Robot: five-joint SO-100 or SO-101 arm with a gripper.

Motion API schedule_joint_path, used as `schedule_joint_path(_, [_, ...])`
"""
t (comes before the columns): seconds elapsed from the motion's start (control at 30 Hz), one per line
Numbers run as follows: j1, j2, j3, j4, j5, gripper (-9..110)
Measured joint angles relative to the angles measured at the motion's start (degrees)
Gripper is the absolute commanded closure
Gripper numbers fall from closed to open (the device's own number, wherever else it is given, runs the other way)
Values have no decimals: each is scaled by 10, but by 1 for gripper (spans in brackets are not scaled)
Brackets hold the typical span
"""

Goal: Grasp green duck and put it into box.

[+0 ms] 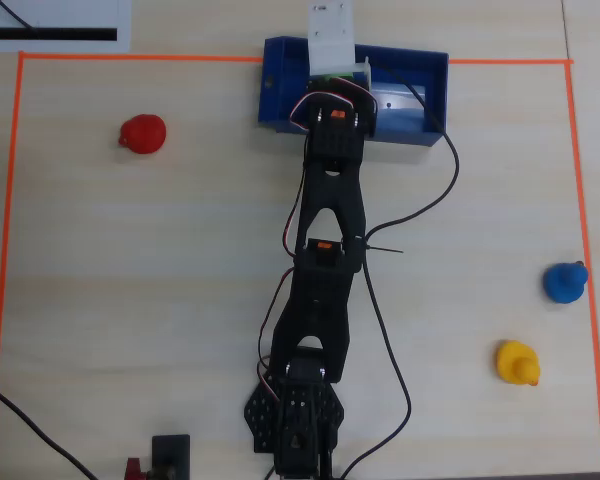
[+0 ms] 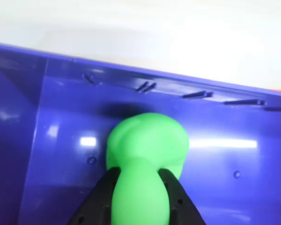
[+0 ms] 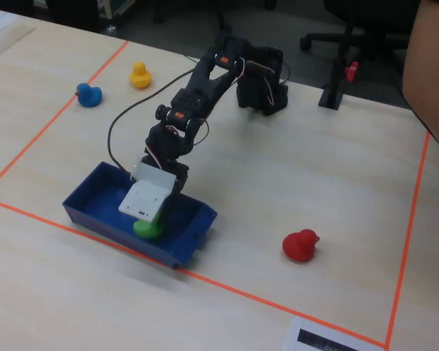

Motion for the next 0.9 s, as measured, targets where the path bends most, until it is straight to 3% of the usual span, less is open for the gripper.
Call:
schedule_joint_path(0.23, [25,0,-19,17,-4,53])
schedule_joint_path(0.63, [26,2,-21,32,14,48])
schedule_joint_path(0.9, [25,98,-21,16,40,45])
